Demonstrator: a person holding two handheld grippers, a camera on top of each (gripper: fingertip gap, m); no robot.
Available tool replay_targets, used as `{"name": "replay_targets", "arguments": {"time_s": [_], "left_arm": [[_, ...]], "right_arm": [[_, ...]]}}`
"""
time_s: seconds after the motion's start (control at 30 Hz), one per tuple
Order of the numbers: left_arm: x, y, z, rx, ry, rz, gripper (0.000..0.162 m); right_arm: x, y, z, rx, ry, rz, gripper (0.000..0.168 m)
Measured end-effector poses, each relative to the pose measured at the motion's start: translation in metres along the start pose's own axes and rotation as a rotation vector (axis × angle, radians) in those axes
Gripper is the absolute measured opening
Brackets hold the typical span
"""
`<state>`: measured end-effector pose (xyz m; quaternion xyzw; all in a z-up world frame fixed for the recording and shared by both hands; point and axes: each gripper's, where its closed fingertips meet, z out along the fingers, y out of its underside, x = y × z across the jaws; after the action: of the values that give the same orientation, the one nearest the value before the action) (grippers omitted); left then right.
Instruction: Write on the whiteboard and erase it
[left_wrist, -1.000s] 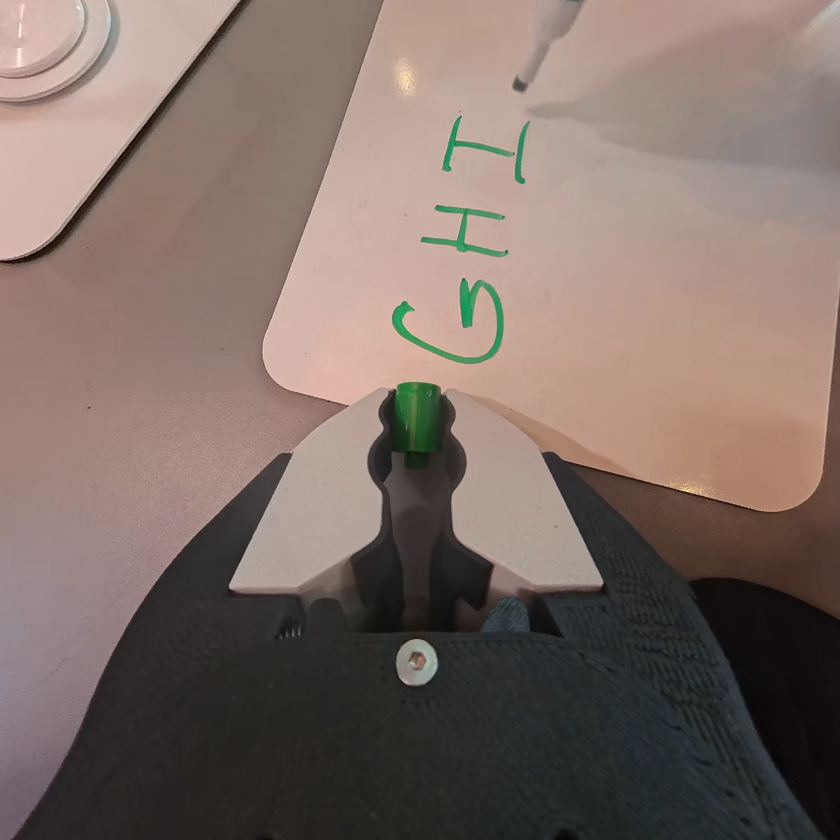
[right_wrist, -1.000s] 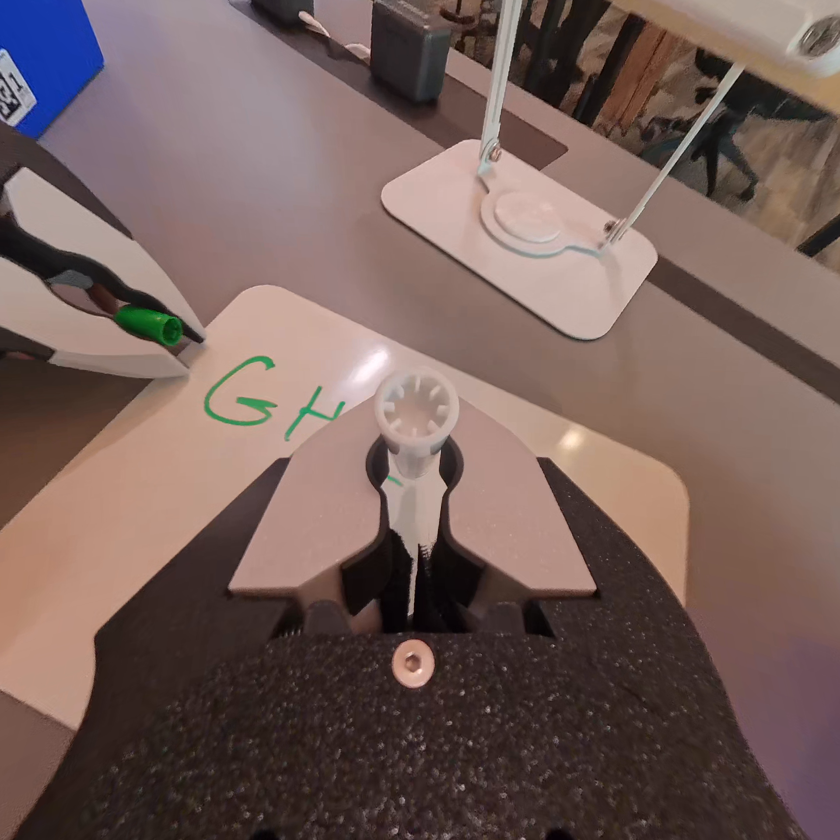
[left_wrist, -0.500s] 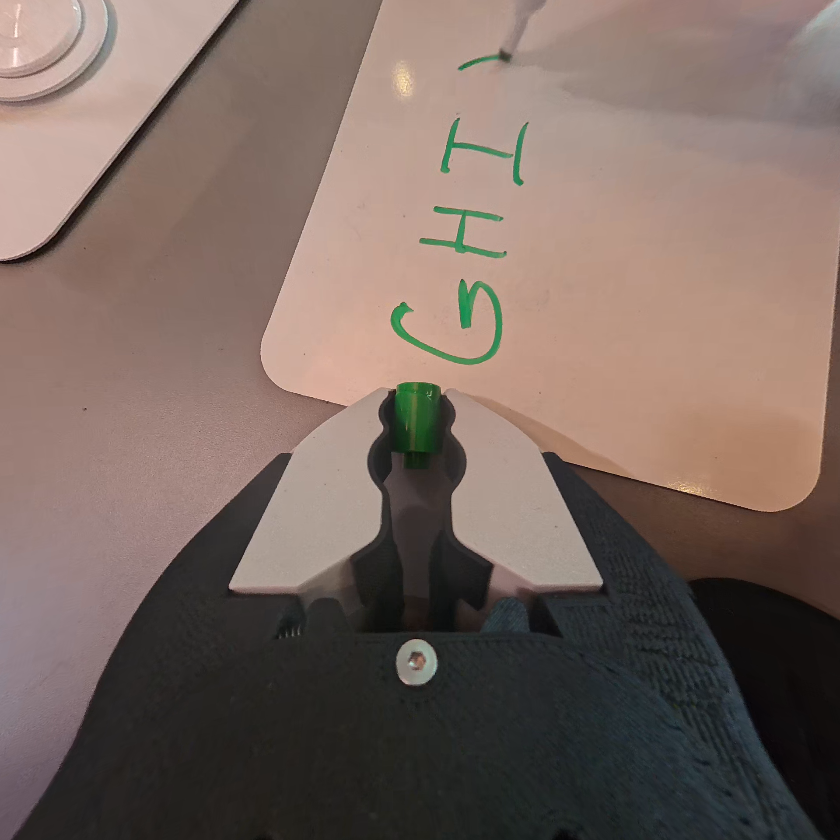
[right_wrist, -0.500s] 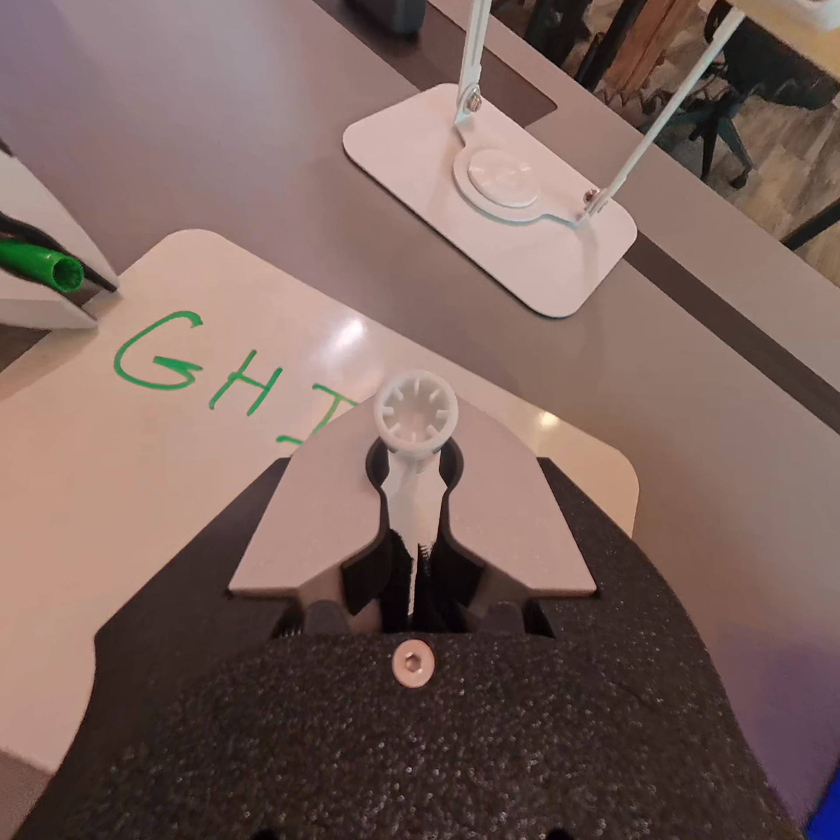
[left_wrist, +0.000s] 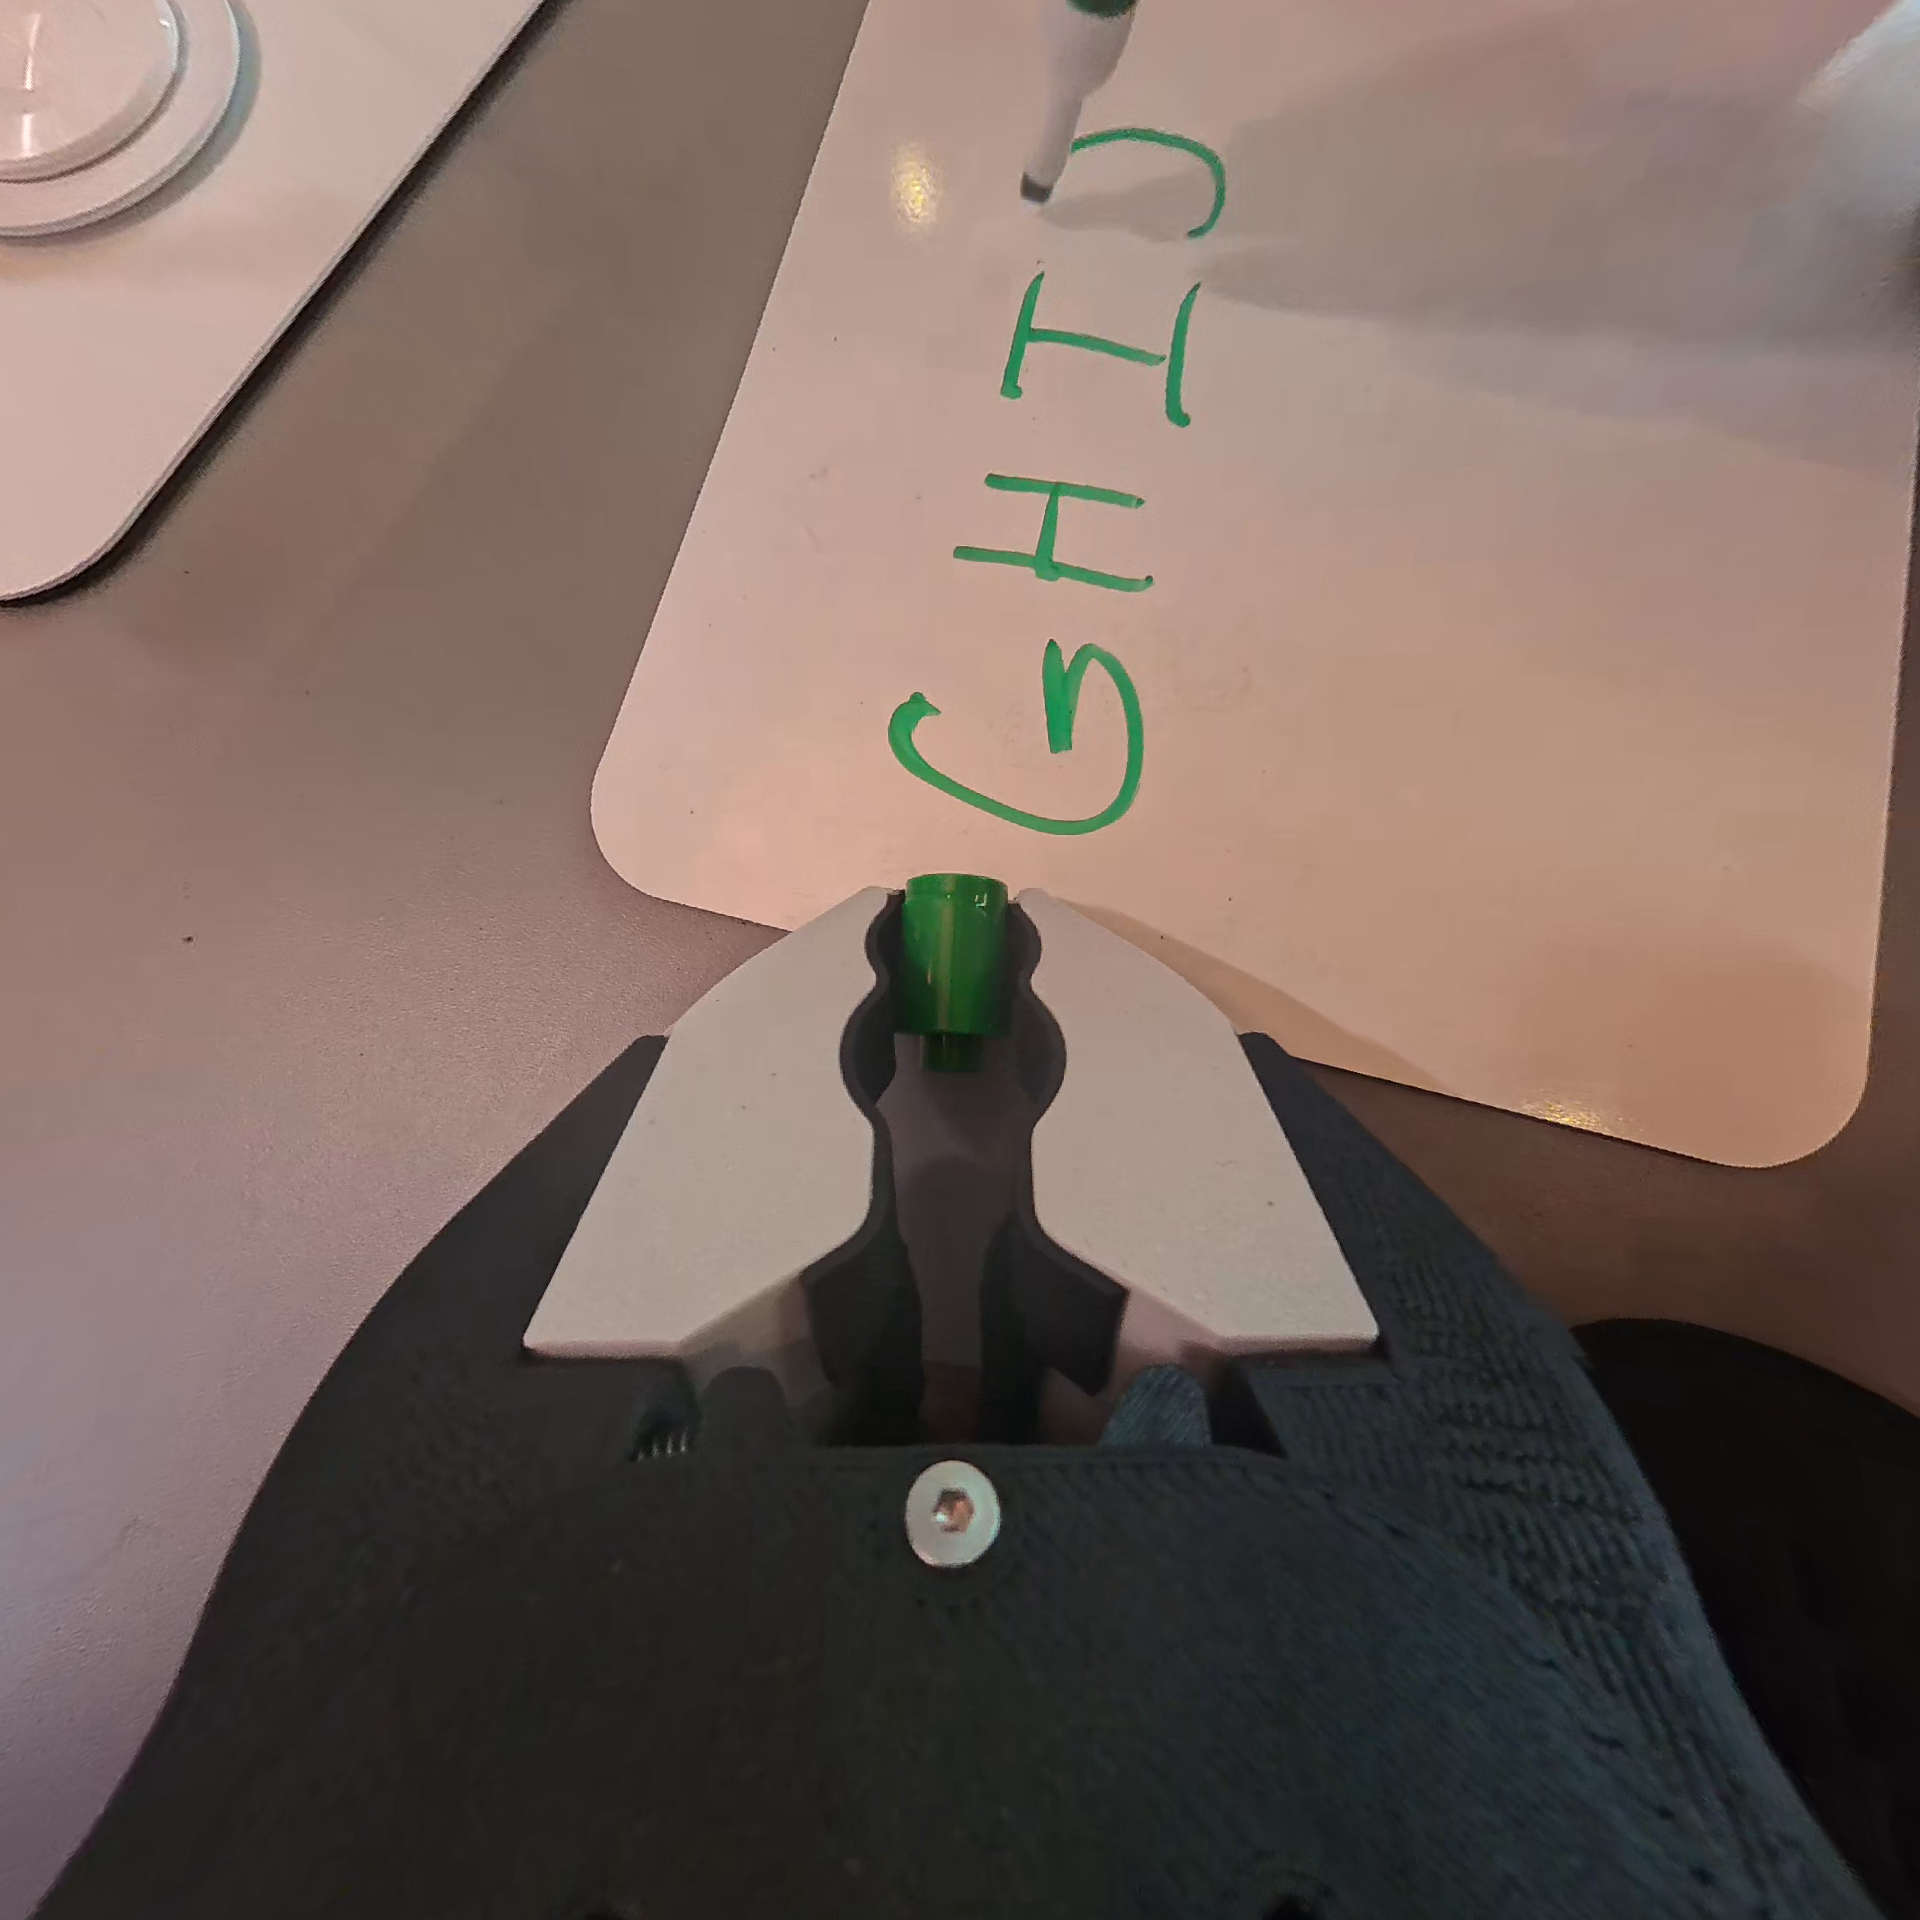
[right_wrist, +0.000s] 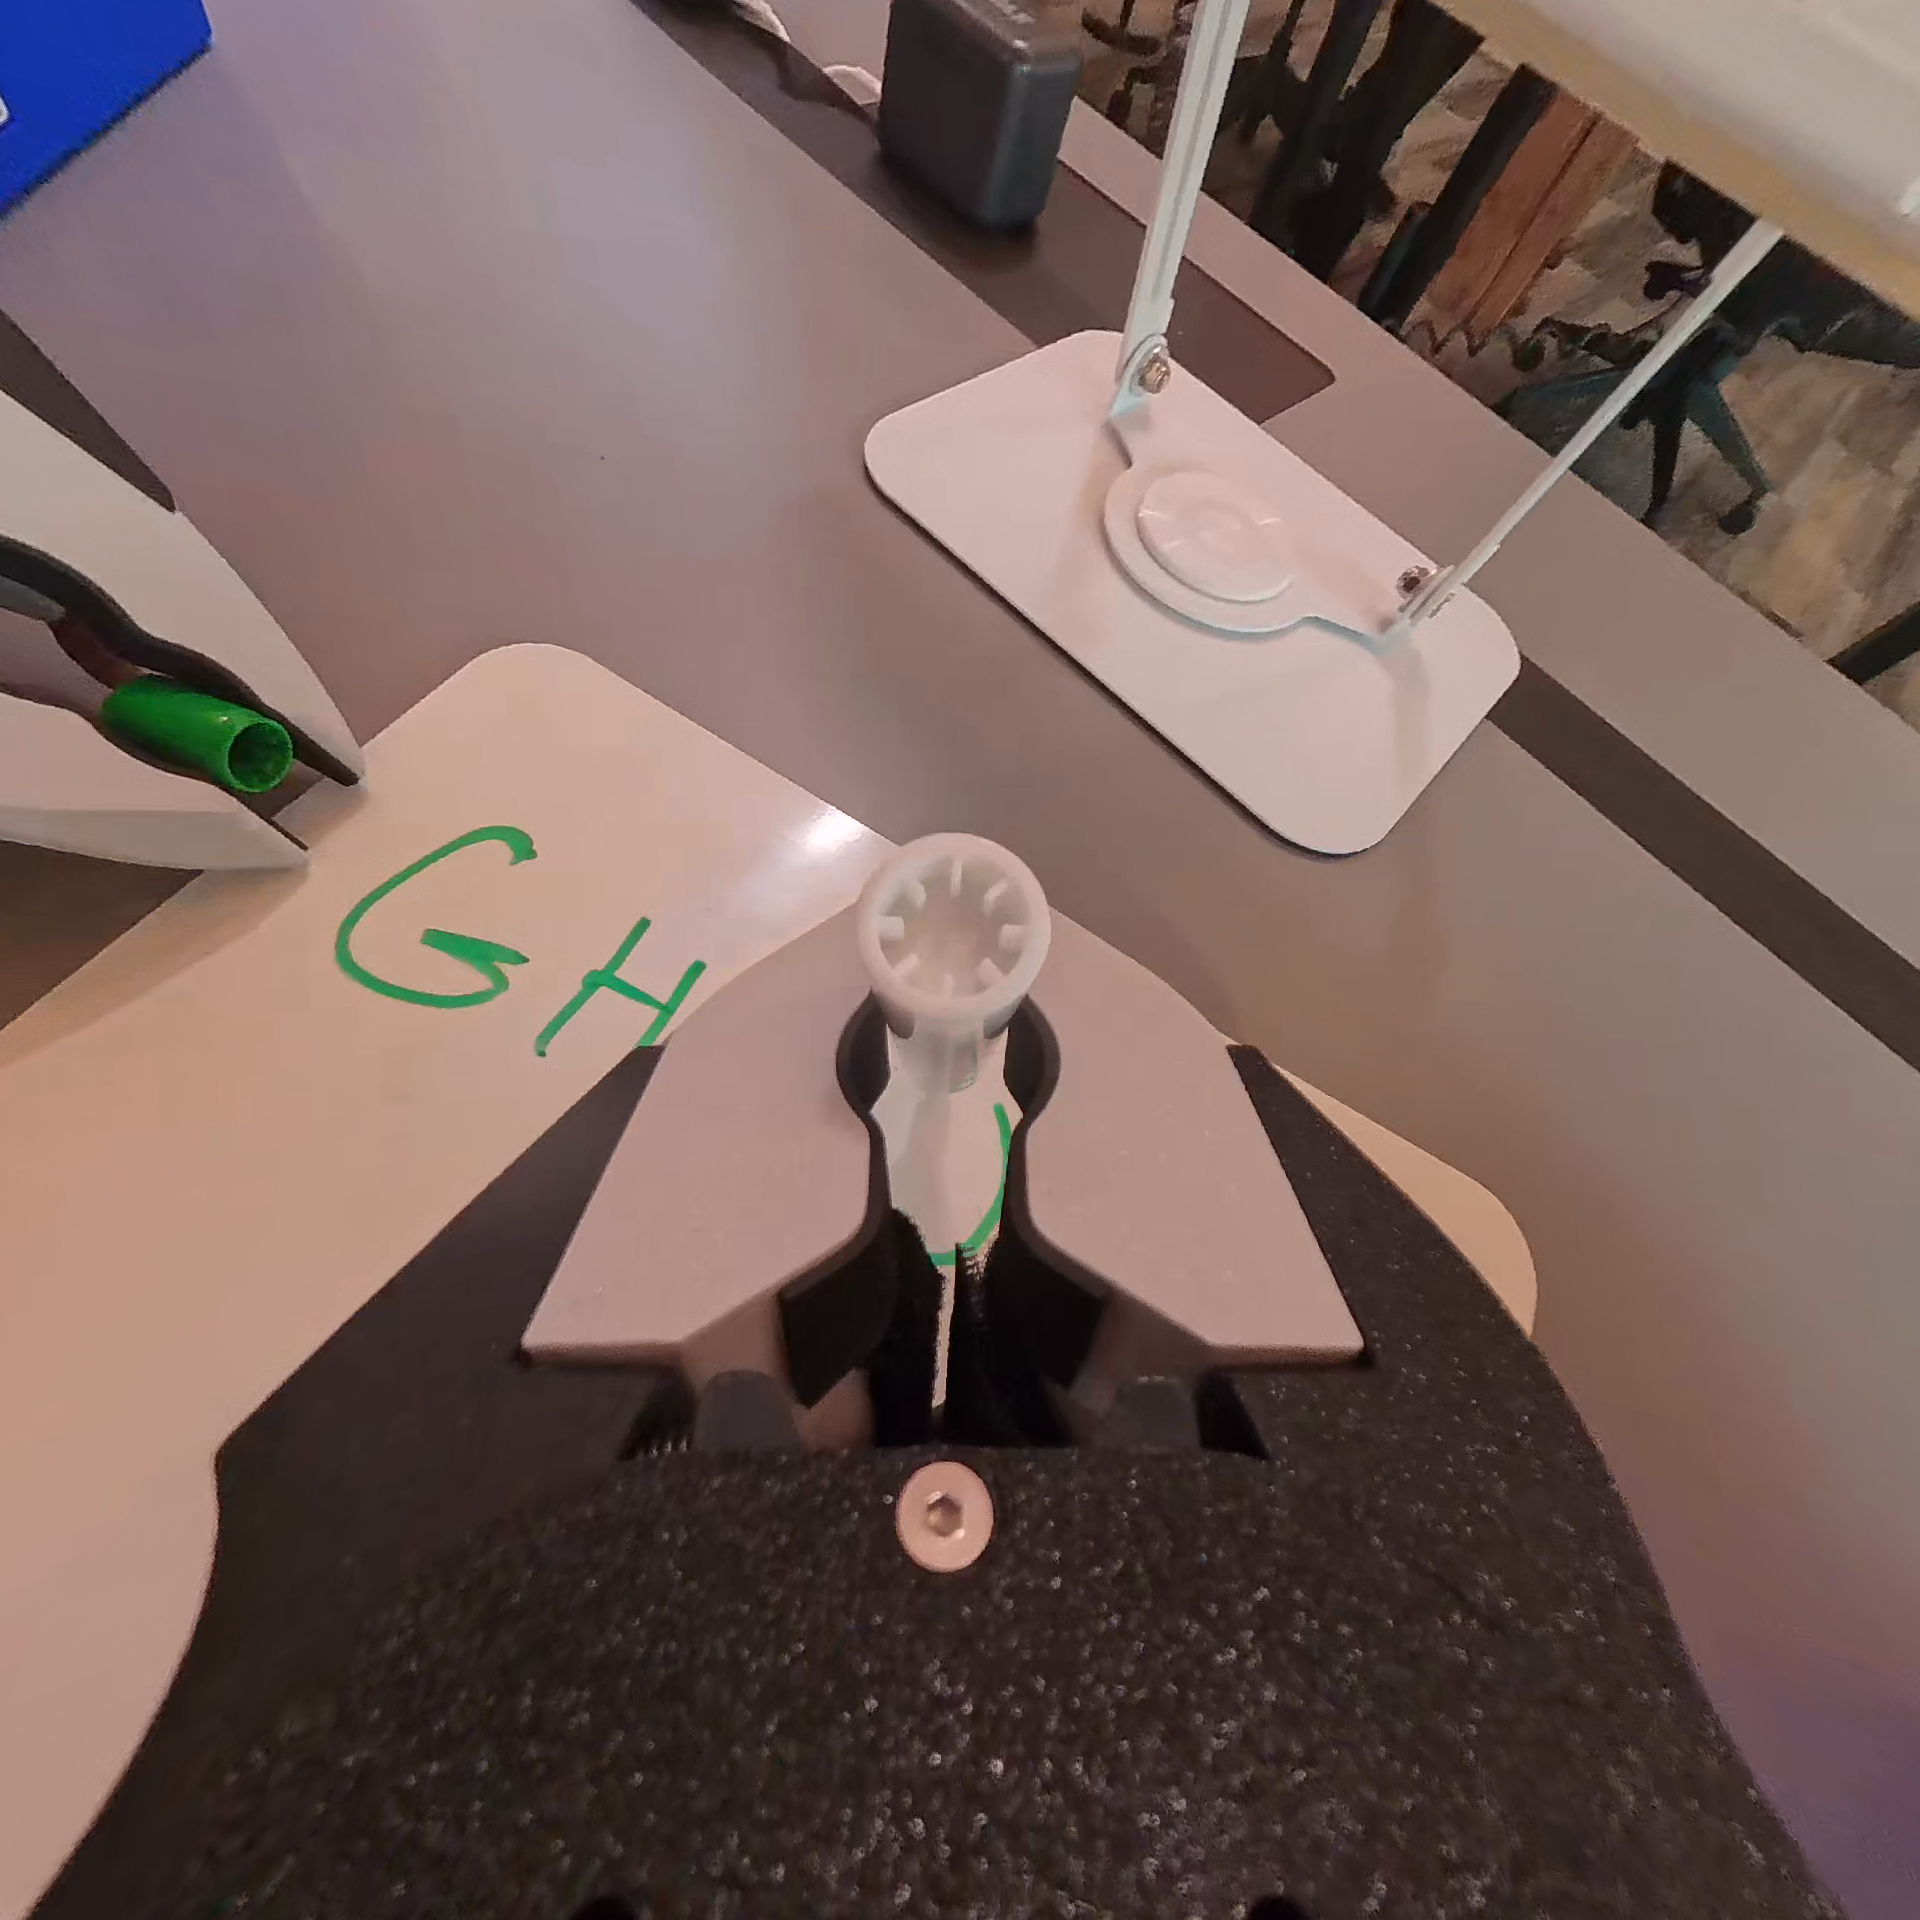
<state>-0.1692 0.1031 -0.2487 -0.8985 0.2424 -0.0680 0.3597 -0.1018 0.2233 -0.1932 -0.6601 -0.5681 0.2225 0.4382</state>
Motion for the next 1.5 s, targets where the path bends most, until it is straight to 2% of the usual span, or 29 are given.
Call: {"name": "replay_targets", "arguments": {"time_s": [0.17,0.33,0.5,0.77,0.9,1.07,1.27,1.5], "left_arm": [[0.0,0.0,0.0,0.002,0.004,-0.002,0.019],[0.001,0.0,0.0,0.004,0.006,-0.001,0.019],[0.001,0.0,0.001,0.006,0.006,0.0,0.019],[0.002,-0.001,0.001,0.004,0.008,0.005,0.019],[0.002,-0.001,0.001,0.005,0.01,0.007,0.019],[0.002,-0.001,0.001,0.007,0.014,0.002,0.019],[0.002,-0.001,0.001,0.007,0.014,0.004,0.018],[0.002,-0.001,0.001,0.012,0.022,-0.004,0.018]], "right_arm": [[0.031,0.018,-0.007,-0.054,0.083,0.018,0.018],[0.051,0.016,-0.015,0.003,0.098,0.034,0.018],[0.048,0.024,-0.014,-0.009,0.063,0.03,0.018],[0.032,0.038,-0.044,-0.051,0.045,0.056,0.018],[0.05,0.026,-0.032,-0.004,0.069,0.057,0.018],[0.062,0.03,-0.017,-0.02,0.072,0.056,0.018],[0.037,0.035,-0.033,-0.05,0.04,0.055,0.018],[0.054,0.044,-0.04,-0.074,0.084,0.103,0.018]]}}
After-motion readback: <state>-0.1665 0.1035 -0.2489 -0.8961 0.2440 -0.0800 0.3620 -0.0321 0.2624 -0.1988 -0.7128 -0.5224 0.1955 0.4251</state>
